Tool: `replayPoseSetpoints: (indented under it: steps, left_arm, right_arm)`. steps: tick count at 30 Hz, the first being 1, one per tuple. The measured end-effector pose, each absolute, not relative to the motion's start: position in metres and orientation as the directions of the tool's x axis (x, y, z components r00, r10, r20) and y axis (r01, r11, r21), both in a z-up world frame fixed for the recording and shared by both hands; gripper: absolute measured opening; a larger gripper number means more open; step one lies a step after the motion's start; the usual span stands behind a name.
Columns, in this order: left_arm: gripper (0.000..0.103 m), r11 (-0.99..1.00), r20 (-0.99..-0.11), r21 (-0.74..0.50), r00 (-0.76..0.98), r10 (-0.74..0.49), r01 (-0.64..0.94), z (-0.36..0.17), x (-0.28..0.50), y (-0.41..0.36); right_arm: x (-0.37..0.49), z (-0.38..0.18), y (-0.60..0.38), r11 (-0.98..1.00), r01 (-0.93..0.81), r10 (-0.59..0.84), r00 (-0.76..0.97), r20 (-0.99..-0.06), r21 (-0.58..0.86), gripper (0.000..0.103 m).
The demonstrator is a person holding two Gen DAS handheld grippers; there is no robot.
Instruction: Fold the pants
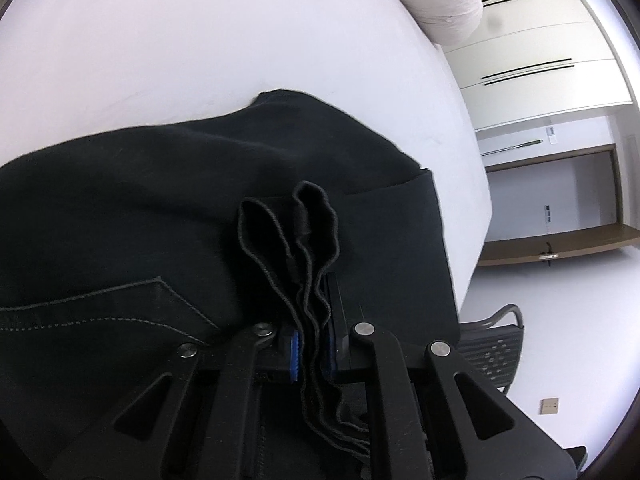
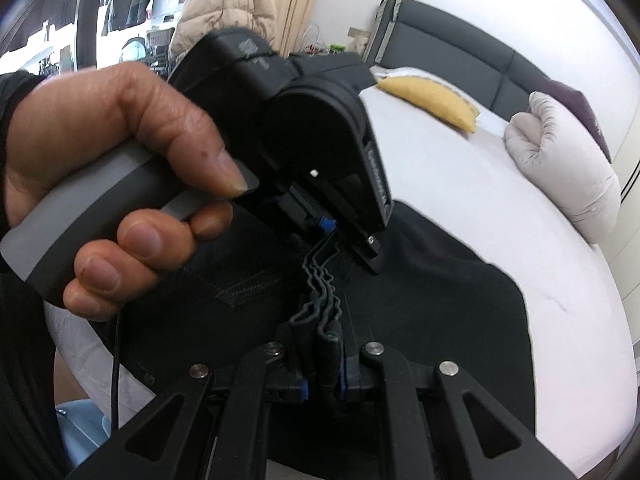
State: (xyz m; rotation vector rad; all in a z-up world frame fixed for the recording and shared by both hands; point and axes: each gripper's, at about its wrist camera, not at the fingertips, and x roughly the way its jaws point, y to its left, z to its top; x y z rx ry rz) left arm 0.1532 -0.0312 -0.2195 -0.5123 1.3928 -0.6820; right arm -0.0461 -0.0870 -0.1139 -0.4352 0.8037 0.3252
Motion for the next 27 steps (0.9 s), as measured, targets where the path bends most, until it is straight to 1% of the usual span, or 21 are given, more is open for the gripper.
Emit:
replayPoseSetpoints:
  steps: [3,4,6,7,8,9,10,11,12,13,16,18,19,21,24,27]
  left_arm:
    - [0.008,0.707,-0.707,-0.697,0.047,-0.705,0.124,-0.224,0.148,-0.017]
    - [0.009,0.710,-0.711,-0.692,0.050,-0.702,0.128,-0.225,0.146,-0.023]
    - [0.009,0.727,-0.728,-0.672,0.060,-0.683,0.139,-0.220,0.142,-0.019]
    - [0.010,0.739,-0.738,-0.659,0.069,-0.671,0.143,-0.216,0.144,-0.010]
    - [0.013,0.753,-0.750,-0.642,0.083,-0.656,0.147,-0.213,0.144,-0.004]
    - [0.014,0.761,-0.758,-0.631,0.091,-0.646,0.150,-0.208,0.142,0.002]
    - [0.014,0.773,-0.768,-0.616,0.104,-0.632,0.151,-0.205,0.140,0.003]
    - [0.014,0.803,-0.793,-0.577,0.133,-0.594,0.149,-0.199,0.138,0.010]
    - [0.014,0.822,-0.809,-0.550,0.151,-0.568,0.149,-0.196,0.138,0.009]
    - [0.014,0.853,-0.833,-0.502,0.186,-0.522,0.145,-0.189,0.136,0.016]
    - [0.014,0.875,-0.836,-0.461,0.256,-0.485,0.149,-0.170,0.128,0.022]
    - [0.014,0.872,-0.826,-0.450,0.282,-0.488,0.194,-0.158,0.121,0.014]
    - [0.014,0.866,-0.818,-0.447,0.290,-0.497,0.224,-0.152,0.118,0.005]
    - [0.014,0.843,-0.803,-0.455,0.277,-0.528,0.288,-0.147,0.107,-0.018]
    - [0.014,0.829,-0.823,-0.432,0.220,-0.523,0.354,-0.160,0.093,-0.050]
    - [0.014,0.832,-0.846,-0.438,0.158,-0.510,0.342,-0.182,0.087,-0.058]
  right_arm:
    - [-0.041,-0.125,-0.085,0.861,-0.453,0.118,0.619,-0.776,-0.230,0.014]
    - [-0.039,-0.129,-0.086,0.864,-0.457,0.124,0.602,-0.789,-0.213,0.017]
    - [-0.040,-0.135,-0.091,0.875,-0.446,0.130,0.590,-0.797,-0.188,0.017]
    - [-0.042,-0.134,-0.094,0.881,-0.440,0.137,0.587,-0.798,-0.172,0.021]
    - [-0.042,-0.132,-0.098,0.890,-0.433,0.152,0.579,-0.801,-0.144,0.029]
    - [-0.042,-0.131,-0.100,0.895,-0.428,0.164,0.573,-0.803,-0.123,0.033]
    - [-0.044,-0.128,-0.106,0.900,-0.425,0.182,0.563,-0.806,-0.093,0.042]
    - [-0.046,-0.126,-0.110,0.902,-0.428,0.210,0.546,-0.811,-0.054,0.049]
    - [-0.049,-0.123,-0.115,0.901,-0.433,0.246,0.526,-0.814,-0.008,0.050]
    - [-0.053,-0.120,-0.120,0.897,-0.440,0.282,0.503,-0.817,0.039,0.050]
    - [-0.062,-0.105,-0.144,0.860,-0.464,0.426,0.418,-0.803,0.214,0.050]
    - [-0.059,-0.091,-0.177,0.840,-0.436,0.499,0.384,-0.777,0.324,0.045]
    - [-0.055,-0.084,-0.196,0.829,-0.419,0.530,0.376,-0.760,0.371,0.041]
    - [-0.041,-0.066,-0.244,0.821,-0.364,0.565,0.410,-0.716,0.440,0.040]
    - [-0.008,-0.051,-0.295,0.792,-0.308,0.611,0.422,-0.670,0.527,0.036]
    - [0.033,-0.060,-0.336,0.714,-0.259,0.693,0.391,-0.606,0.650,0.036]
